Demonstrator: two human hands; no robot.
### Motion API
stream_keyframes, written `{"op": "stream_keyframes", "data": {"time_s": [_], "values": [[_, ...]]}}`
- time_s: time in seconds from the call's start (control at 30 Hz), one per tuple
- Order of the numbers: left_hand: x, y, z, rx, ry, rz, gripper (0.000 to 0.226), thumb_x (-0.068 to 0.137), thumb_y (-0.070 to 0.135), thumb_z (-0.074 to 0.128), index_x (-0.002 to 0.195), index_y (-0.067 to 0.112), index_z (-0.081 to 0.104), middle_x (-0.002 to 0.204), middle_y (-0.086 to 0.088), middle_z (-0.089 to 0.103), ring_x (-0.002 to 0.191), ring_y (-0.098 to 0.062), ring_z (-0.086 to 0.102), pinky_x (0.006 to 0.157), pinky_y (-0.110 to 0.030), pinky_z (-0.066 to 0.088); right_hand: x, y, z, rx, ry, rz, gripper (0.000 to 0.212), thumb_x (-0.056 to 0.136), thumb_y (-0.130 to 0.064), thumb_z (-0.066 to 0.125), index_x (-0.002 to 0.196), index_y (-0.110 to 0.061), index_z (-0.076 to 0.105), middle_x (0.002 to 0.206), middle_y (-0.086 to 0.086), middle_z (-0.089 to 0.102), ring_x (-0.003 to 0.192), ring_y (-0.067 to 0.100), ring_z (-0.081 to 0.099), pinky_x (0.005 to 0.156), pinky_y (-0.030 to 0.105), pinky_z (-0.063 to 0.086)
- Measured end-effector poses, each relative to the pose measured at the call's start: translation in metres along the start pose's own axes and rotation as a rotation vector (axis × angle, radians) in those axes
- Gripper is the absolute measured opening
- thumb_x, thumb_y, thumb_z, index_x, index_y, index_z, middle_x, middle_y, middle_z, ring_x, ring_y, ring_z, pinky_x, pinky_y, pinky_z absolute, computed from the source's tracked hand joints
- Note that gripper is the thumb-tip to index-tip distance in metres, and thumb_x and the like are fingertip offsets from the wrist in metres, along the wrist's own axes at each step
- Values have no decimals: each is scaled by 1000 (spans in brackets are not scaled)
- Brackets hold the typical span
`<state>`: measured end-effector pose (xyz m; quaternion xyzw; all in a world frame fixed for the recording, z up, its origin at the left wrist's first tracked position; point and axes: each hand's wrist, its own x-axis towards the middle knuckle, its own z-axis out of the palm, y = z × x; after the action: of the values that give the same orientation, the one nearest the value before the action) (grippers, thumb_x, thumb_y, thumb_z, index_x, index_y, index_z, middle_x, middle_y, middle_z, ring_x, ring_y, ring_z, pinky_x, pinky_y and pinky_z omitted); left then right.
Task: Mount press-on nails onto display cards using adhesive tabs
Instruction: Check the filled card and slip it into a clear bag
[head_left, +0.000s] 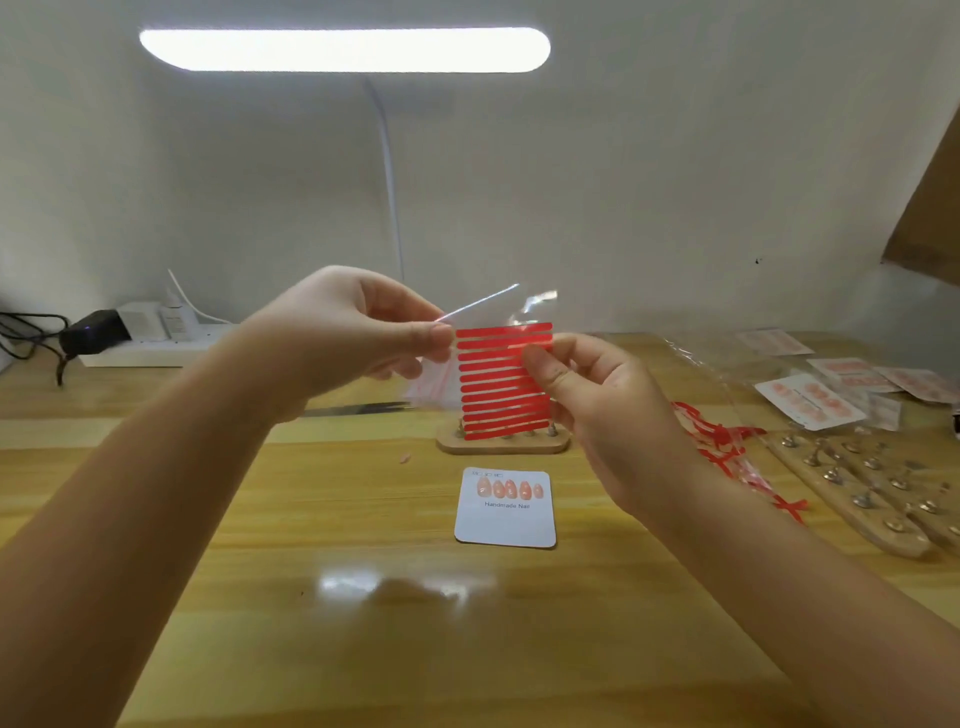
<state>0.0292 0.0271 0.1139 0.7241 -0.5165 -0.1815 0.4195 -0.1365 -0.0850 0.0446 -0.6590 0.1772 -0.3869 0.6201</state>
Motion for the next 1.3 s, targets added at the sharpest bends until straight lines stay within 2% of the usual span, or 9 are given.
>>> {"op": "stream_keyframes", "data": {"time_s": [0.07, 0.17, 0.23, 0.37, 0.53, 0.67, 0.87, 1.17, 1.3], "values": [[0, 0, 1, -18, 73, 21, 12, 74, 28, 76, 83, 21, 74, 73, 4, 74, 60, -5, 65, 54, -15, 54, -1, 2, -1, -228, 141, -43, 22, 88, -29, 68, 106, -18, 65, 101, 1, 69, 89, 16, 67, 75, 23, 56], [-1, 1, 8, -23, 149, 83, 5, 77, 22, 76, 78, 18, 73, 67, 3, 72, 55, -4, 63, 48, -12, 48, -7, -4, 0, -622, 349, -353, 17, 88, -28, 69, 100, -25, 59, 100, -4, 54, 79, 10, 59, 68, 18, 50], [-3, 3, 15, -49, 176, 121, 5, 77, 19, 77, 77, 16, 72, 67, 2, 72, 53, -4, 63, 47, -11, 45, -12, -9, 5, -717, 317, -531, 10, 89, -26, 69, 87, -27, 58, 90, -5, 55, 67, 9, 57, 58, 19, 49], [-5, 4, 31, -69, 238, 197, 8, 77, 18, 78, 80, 18, 71, 68, -1, 73, 54, -8, 65, 47, -12, 44, -18, -12, 12, -872, 292, -626, 13, 90, -28, 68, 97, -18, 64, 90, -3, 57, 62, 8, 54, 57, 24, 49], [-8, 7, 44, -215, 235, 224, 11, 79, 14, 77, 82, 20, 68, 67, 6, 72, 54, -5, 64, 48, -11, 43, -16, -14, 10, -779, 255, -602, 17, 90, -26, 69, 100, -12, 73, 85, 2, 66, 71, 10, 64, 62, 22, 51], [-8, 7, 41, -347, 160, 171, 9, 81, 19, 73, 89, 16, 69, 74, 2, 74, 63, -7, 68, 54, -16, 51, -15, -16, 7, -674, 244, -528, 29, 87, -33, 69, 108, -13, 74, 89, 0, 69, 79, 12, 67, 68, 33, 56], [-9, 9, 46, -339, 125, 215, 17, 75, 22, 75, 89, 16, 69, 78, 3, 75, 66, -8, 69, 54, -10, 46, -13, -18, 5, -544, 231, -451, 18, 85, -29, 73, 95, -15, 78, 86, -5, 69, 73, 6, 66, 62, 18, 52], [-10, 10, 48, -292, 160, 215, 27, 66, 29, 76, 89, 16, 70, 79, 0, 75, 69, -13, 70, 60, -15, 51, -13, -17, 4, -621, 244, -450, 12, 90, -15, 66, 86, -11, 77, 75, -1, 72, 69, 9, 68, 65, 35, 56], [-9, 9, 45, -234, 170, 196, 11, 81, 15, 73, 90, 15, 68, 75, 5, 75, 63, -4, 67, 53, -8, 45, -11, -17, 2, -563, 241, -404, 13, 90, -16, 65, 80, -11, 73, 66, -5, 68, 59, 4, 64, 54, 20, 50]]}}
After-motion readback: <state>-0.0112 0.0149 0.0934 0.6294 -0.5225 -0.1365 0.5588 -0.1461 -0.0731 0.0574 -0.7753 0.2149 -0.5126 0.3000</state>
